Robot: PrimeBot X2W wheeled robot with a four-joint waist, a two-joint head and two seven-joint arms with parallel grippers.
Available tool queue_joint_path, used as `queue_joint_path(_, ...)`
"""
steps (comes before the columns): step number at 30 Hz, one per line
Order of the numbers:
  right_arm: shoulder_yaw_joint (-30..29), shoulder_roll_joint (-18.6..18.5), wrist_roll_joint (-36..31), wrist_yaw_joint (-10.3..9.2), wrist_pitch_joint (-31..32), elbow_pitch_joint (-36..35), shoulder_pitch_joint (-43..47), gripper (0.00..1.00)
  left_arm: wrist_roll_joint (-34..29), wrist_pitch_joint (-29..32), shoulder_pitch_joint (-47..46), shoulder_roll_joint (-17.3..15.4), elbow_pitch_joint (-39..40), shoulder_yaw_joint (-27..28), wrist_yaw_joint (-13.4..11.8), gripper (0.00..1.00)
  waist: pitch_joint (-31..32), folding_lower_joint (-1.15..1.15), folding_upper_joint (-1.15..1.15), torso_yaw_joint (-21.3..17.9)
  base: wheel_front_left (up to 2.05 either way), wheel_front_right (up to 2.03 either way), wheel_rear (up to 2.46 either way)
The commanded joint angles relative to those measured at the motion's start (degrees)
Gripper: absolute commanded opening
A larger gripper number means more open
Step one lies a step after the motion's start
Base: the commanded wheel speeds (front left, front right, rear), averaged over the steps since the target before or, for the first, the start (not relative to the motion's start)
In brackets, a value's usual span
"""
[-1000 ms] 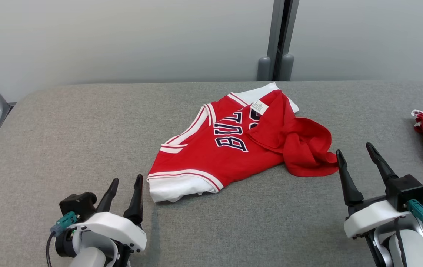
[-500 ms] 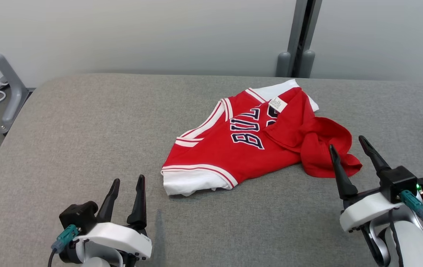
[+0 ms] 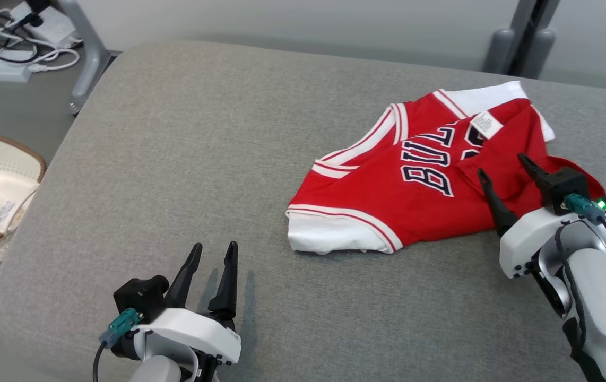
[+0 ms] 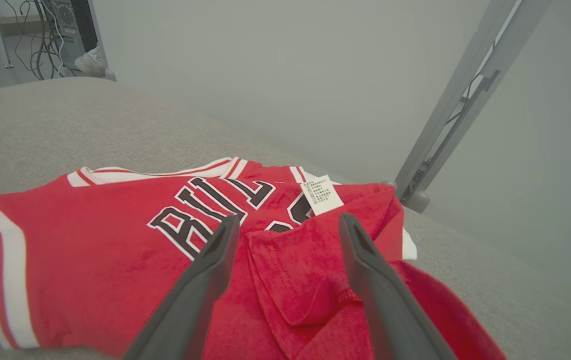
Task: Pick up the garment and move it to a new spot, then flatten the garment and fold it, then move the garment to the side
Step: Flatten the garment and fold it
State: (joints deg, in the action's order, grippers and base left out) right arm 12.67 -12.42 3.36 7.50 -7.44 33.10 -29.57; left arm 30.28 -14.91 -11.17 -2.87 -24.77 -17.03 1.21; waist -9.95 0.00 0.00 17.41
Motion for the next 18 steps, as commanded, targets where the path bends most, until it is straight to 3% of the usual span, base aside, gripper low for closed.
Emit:
queue_joint_path(1, 0.7, -0.9, 1.0, -0.02, 0.9, 2.2, -1.8, 1.00, 0.8, -0.3, -1.2, -0.2, 0.2, -0.3, 0.3, 1.00, -2.5, 0.00, 0.00, 3.1, 0.00, 0.00, 0.00)
queue_joint_path(7, 1.8, -4.0, 1.0, -0.02, 3.0, 11.6, -7.2, 1.00, 3.4, -0.3, -2.2, -0.1, 1.0, -3.0, -0.9, 1.00, -5.1, 0.00, 0.00, 6.8, 0.00, 0.00, 0.00)
queue_joint_path(13, 2.5, -4.3, 0.9, -0.02, 1.4, 16.3, -9.4, 1.00, 4.9, -0.3, -2.5, -0.1, 1.7, -4.2, -1.7, 1.00, -6.4, 0.00, 0.00, 8.1, 0.00, 0.00, 0.00)
queue_joint_path(14, 2.7, -4.2, 1.1, -0.02, 1.2, 17.0, -9.6, 0.91, 5.1, -0.3, -2.5, -0.1, 1.8, -4.4, -1.8, 1.00, -6.5, 0.00, 0.00, 8.2, 0.00, 0.00, 0.00)
queue_joint_path(15, 2.8, -4.2, 1.0, -0.02, 1.0, 17.6, -9.9, 0.48, 5.1, -0.3, -2.5, -0.2, 1.9, -4.5, -1.9, 1.00, -6.6, 0.00, 0.00, 8.3, 0.00, 0.00, 0.00)
queue_joint_path(17, 2.6, -4.5, 0.6, -0.02, 0.6, 18.8, -10.4, 0.00, 5.3, -0.3, -2.4, -0.1, 2.0, -4.7, -2.0, 1.00, -6.6, 0.00, 0.00, 8.3, 0.00, 0.00, 0.00)
queue_joint_path(18, 2.1, -4.6, 0.5, -0.02, 0.2, 19.4, -10.6, 0.00, 5.4, -0.3, -2.4, -0.1, 2.0, -4.7, -2.1, 1.00, -6.6, 0.00, 0.00, 8.2, 0.00, 0.00, 0.00)
